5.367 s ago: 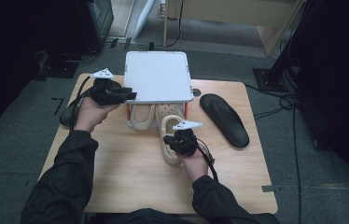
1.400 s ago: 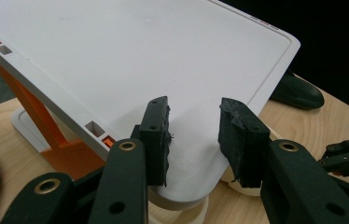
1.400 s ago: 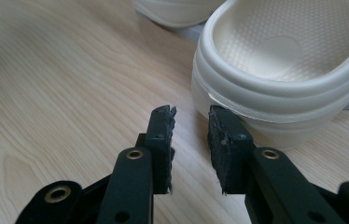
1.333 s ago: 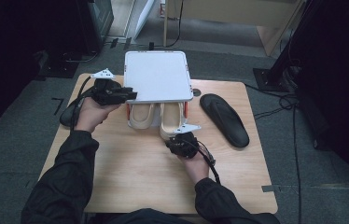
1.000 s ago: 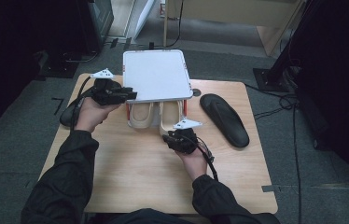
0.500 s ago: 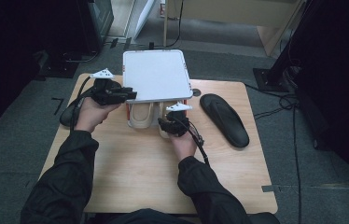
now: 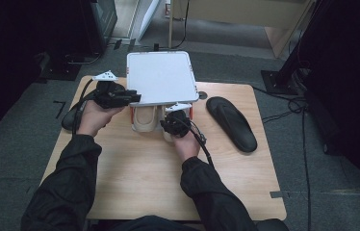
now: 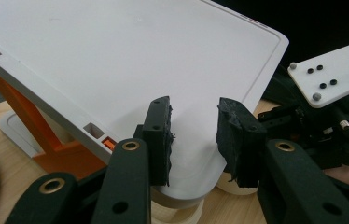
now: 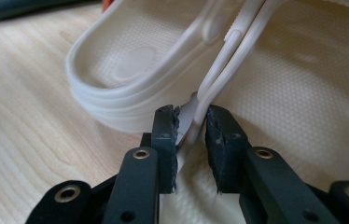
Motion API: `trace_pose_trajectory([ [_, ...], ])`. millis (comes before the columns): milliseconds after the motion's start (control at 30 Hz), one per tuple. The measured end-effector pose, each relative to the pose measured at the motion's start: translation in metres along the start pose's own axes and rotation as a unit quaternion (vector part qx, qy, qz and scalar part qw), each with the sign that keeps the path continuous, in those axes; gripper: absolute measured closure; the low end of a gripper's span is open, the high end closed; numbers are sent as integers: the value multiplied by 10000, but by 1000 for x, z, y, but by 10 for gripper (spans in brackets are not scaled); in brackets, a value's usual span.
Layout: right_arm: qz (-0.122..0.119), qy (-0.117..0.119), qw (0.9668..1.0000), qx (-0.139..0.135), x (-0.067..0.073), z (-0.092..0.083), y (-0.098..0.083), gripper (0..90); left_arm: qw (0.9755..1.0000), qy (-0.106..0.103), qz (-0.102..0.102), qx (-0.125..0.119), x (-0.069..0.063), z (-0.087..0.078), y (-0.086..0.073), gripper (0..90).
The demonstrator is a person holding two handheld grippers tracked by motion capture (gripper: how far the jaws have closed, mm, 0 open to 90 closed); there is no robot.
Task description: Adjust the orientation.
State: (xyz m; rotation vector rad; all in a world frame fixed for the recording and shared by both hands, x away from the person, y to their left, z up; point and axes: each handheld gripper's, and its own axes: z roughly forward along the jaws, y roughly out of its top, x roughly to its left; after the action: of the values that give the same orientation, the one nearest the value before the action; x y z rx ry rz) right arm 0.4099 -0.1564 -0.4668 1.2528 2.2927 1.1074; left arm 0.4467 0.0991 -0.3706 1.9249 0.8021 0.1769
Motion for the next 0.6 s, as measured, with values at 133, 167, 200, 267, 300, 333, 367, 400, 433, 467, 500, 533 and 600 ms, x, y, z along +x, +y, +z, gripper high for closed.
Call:
trace_pose_trajectory([
  [133,45,37,10000,-53,-3,-1,-2,686,10000,-4,-9,-11,0,0,0,656],
  [167,89,68,9999,-90,-4,-2,-3,675,10000,-1,-14,-17,0,0,0,656],
  [200,81,47,9999,-123,-4,-5,-4,654,10000,-3,-7,-3,0,0,0,656],
  [267,88,27,9998,-176,-3,-10,-6,642,10000,11,5,4,0,0,0,656],
  [300,100,90,9997,-188,-3,-14,-7,634,10000,13,12,8,0,0,0,656],
  [333,73,159,9996,-199,-1,-22,-9,640,10000,20,2,7,-1,0,0,656],
  [367,73,159,9996,-199,-1,-22,-9,640,10000,20,2,7,-1,0,0,656],
  [400,-21,216,9995,-230,2,-32,-13,659,10000,27,2,7,-1,0,0,656],
  [433,-21,216,9995,-230,2,-32,-13,659,10000,34,3,7,-1,0,0,656],
  [467,-67,252,9994,-245,3,-37,-15,671,10000,40,-2,3,-1,0,0,656],
  [500,-147,244,9992,-288,4,-43,-17,693,10000,36,-1,3,-1,0,0,656],
  [533,-170,270,9991,-282,4,-46,-19,714,10000,40,-7,4,-1,0,0,656],
  [600,-297,311,9987,-281,7,-54,-24,767,10000,40,-10,3,-1,0,0,656],
])
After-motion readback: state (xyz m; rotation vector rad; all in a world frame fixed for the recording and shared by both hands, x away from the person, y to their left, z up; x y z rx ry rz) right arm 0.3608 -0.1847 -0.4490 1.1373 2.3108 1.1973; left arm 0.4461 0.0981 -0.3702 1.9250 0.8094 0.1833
